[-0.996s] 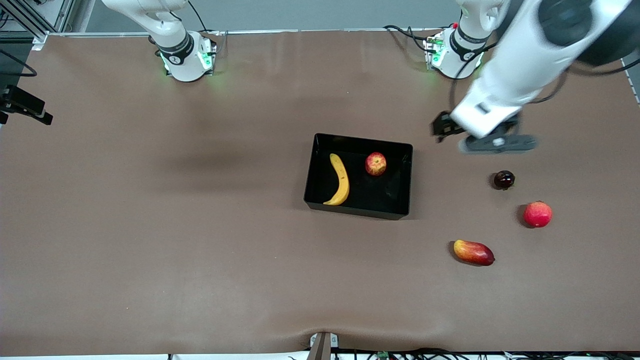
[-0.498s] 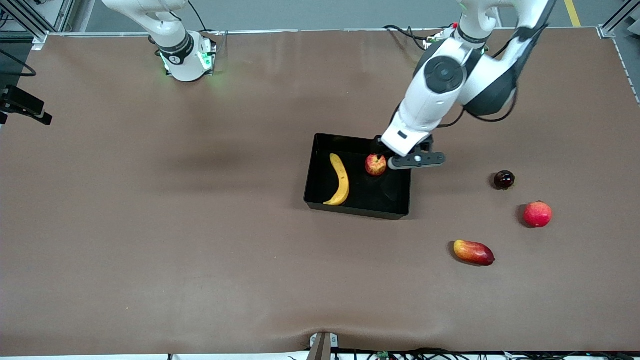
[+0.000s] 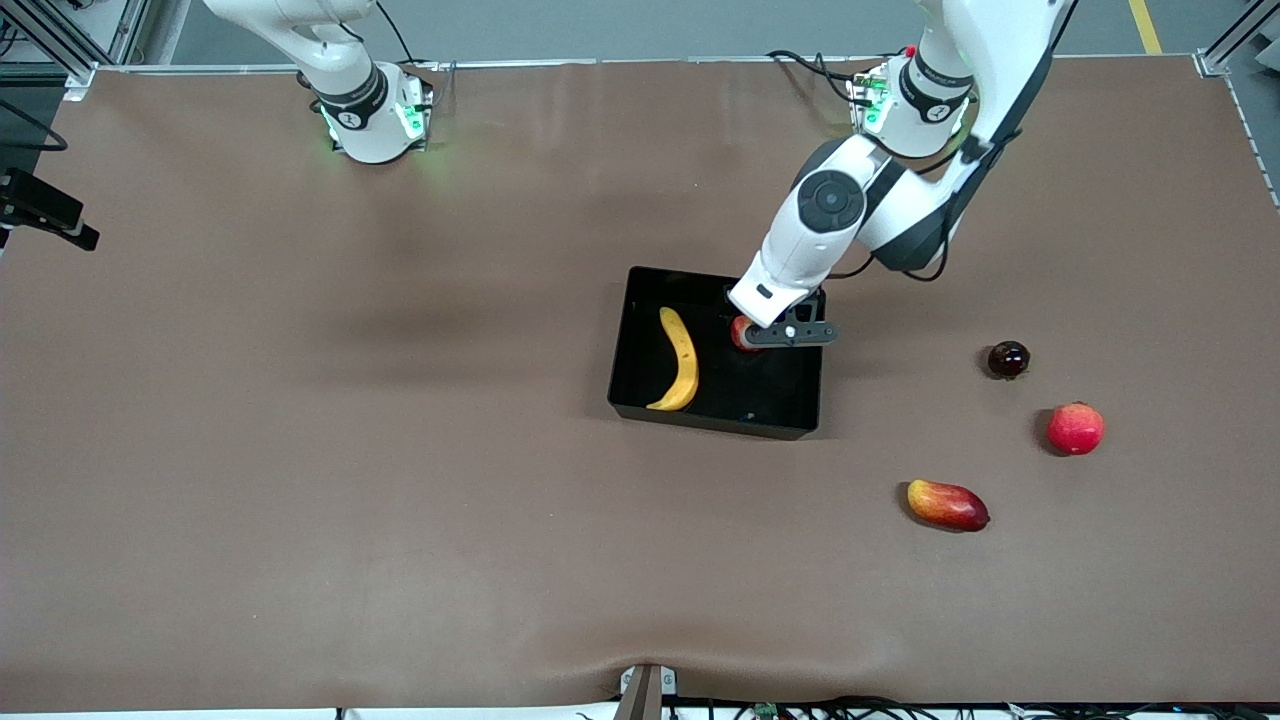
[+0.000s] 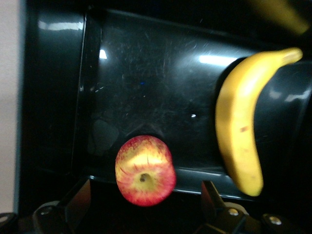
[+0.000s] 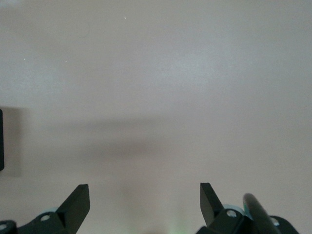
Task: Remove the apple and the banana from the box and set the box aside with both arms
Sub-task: 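Lower the left gripper into the box and grasp the apple, then lift the apple out of the box and carry it toward the plum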
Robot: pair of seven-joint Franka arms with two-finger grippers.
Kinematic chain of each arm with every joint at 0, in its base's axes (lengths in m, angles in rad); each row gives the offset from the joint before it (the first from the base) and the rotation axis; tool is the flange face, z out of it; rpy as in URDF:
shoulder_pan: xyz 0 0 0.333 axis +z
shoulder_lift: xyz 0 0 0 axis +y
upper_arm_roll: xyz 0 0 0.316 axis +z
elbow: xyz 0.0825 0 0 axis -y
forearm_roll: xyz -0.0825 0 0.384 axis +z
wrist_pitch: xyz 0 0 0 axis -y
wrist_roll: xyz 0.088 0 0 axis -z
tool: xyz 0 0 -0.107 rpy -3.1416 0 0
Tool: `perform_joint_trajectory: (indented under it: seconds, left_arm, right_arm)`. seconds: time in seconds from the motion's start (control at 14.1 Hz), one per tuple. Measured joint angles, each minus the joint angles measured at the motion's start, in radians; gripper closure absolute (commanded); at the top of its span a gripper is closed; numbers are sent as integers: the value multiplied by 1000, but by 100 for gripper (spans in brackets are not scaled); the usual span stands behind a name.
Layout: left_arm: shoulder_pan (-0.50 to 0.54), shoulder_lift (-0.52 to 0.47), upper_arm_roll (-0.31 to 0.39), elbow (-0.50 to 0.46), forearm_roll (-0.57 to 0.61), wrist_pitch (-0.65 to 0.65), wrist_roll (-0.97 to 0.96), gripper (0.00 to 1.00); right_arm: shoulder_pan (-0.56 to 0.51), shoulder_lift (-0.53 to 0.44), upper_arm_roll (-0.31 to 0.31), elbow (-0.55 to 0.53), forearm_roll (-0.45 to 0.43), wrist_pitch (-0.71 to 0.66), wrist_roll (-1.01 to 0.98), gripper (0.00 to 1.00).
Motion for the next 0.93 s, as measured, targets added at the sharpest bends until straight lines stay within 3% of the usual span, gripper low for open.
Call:
perform_joint_trajectory:
  seconds: [0.21,0.28,0.43,0.57,0.64,0.93]
  left_arm:
    - [0,82,2,0,45,43,-4,0]
    - [0,103,2,0,47,56,-4,5]
    - [-3,127,1,1,48,64,-4,35]
    - [-11,133,0,1,49,64,-4,95]
    - [-13,132,0,2,49,64,-4,100]
    - [-11,119,0,50,52,-23,-51,100]
  right_arm:
    - [0,5,-1,0,0,2,0,0]
    - [-3,14,-1,0,0,3,0,0]
    - [-15,39,-1,0,0,19,0,0]
    - [-38,75,-1,-1,0,37,0,0]
    - [-54,97,-1,-1,0,48,0,0]
    - [-72,169,3,-1,1,105,-7,0]
